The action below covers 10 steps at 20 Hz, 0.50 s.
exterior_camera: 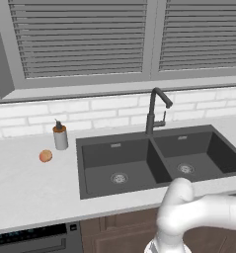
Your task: Pick the avocado from the sink and place it in the bowl. Then pick the bowl and place it in the microwave. Then close the microwave door and press the start button.
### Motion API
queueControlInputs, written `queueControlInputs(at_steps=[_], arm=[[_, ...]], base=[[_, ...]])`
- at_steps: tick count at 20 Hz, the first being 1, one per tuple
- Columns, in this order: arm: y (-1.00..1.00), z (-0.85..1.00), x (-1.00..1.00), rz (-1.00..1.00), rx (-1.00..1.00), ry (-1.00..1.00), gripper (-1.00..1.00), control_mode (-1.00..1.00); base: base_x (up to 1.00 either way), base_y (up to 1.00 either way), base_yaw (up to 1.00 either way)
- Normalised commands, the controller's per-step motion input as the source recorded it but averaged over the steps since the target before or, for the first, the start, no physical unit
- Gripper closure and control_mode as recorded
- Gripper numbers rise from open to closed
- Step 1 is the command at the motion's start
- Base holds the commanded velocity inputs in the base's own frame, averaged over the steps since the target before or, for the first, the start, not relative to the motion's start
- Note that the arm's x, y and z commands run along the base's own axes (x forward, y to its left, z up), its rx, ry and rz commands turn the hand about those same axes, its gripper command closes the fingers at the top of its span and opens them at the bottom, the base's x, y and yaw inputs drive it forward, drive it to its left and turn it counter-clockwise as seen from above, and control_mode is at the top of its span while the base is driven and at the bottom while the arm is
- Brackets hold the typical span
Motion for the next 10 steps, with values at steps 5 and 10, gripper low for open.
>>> queueControlInputs(at_steps=[5,10], arm=[[-0.24,0.13,0.14,0.09,-0.05,0.18,-1.0,-1.0],[-0.02,0.07,-0.01,0.06,-0.16,0.28,-1.0,-1.0]], base=[[0.0,0.0,0.0],[0.0,0.0,0.0]])
